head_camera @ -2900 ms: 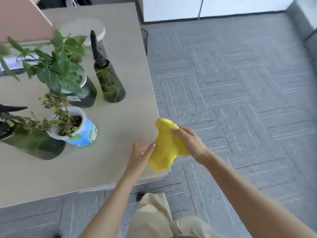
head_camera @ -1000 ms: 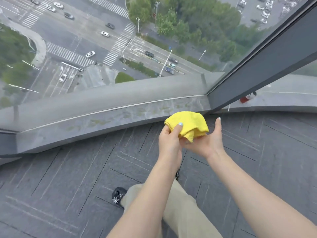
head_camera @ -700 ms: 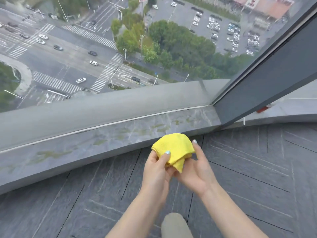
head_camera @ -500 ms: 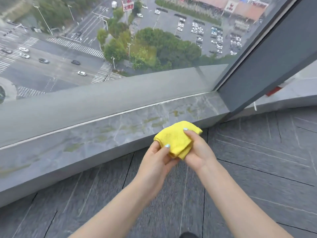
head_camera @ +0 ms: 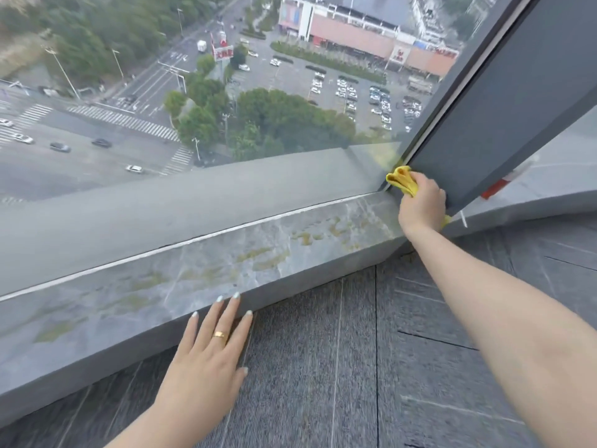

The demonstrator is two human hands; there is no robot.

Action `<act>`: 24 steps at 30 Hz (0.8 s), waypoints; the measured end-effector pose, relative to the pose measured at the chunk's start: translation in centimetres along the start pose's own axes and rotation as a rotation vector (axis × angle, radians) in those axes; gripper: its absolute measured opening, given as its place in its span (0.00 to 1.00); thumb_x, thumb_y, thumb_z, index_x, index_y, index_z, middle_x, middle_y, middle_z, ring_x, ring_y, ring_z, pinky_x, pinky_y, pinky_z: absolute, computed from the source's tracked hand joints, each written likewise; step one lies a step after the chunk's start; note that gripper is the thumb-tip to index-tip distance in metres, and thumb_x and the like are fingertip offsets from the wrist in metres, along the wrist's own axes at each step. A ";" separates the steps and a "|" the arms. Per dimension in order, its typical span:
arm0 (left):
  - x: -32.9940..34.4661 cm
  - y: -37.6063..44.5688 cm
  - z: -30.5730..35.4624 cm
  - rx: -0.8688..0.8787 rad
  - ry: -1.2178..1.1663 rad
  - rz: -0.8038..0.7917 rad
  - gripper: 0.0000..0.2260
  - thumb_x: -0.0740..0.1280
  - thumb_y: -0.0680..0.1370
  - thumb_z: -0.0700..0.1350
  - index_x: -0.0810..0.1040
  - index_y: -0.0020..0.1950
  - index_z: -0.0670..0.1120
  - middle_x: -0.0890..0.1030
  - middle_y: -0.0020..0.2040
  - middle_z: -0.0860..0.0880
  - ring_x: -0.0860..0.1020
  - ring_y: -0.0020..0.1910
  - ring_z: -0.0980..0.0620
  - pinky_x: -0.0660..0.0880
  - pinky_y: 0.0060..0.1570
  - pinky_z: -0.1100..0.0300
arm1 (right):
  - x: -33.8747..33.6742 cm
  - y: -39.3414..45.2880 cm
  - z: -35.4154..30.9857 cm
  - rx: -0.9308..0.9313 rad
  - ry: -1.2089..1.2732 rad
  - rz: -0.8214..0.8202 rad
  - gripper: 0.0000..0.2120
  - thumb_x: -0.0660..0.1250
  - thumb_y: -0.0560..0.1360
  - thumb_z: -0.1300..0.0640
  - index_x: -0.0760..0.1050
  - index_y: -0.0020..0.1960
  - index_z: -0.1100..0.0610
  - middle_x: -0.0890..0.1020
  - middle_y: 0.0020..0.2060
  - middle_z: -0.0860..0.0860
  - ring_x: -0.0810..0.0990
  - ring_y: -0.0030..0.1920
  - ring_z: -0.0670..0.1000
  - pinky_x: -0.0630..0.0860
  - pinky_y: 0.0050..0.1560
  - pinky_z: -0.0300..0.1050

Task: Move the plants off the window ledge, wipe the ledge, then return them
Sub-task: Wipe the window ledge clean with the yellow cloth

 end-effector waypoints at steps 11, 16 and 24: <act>0.9 -1.4 -2.7 -0.114 0.141 0.044 0.47 0.80 0.55 0.53 0.63 0.70 0.43 0.62 0.71 0.43 0.53 0.74 0.42 0.58 0.60 0.39 | 3.8 -1.6 0.9 0.164 -0.005 -0.195 0.15 0.54 0.79 0.53 0.75 0.62 0.51 0.77 0.60 0.58 0.73 0.60 0.64 0.69 0.59 0.53; 1.0 -1.1 -2.8 -0.103 0.200 0.080 0.45 0.79 0.56 0.53 0.66 0.69 0.42 0.68 0.70 0.40 0.61 0.68 0.41 0.58 0.61 0.42 | 4.8 -4.9 -1.0 0.134 0.053 -0.167 0.15 0.55 0.79 0.53 0.76 0.61 0.53 0.75 0.62 0.56 0.72 0.62 0.61 0.68 0.59 0.51; 1.4 -2.0 -3.3 -0.060 0.212 0.085 0.46 0.78 0.58 0.54 0.62 0.71 0.42 0.55 0.76 0.44 0.37 0.75 0.50 0.56 0.65 0.45 | 6.0 -12.0 -6.1 0.048 0.176 -0.205 0.16 0.57 0.79 0.53 0.75 0.63 0.51 0.75 0.65 0.50 0.72 0.62 0.56 0.65 0.60 0.45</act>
Point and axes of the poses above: each hand's wrist, its own y-axis towards the middle knuckle, its own x-axis out of the palm, z = x × y, the point moved 2 cm from there along y, towards the middle knuckle
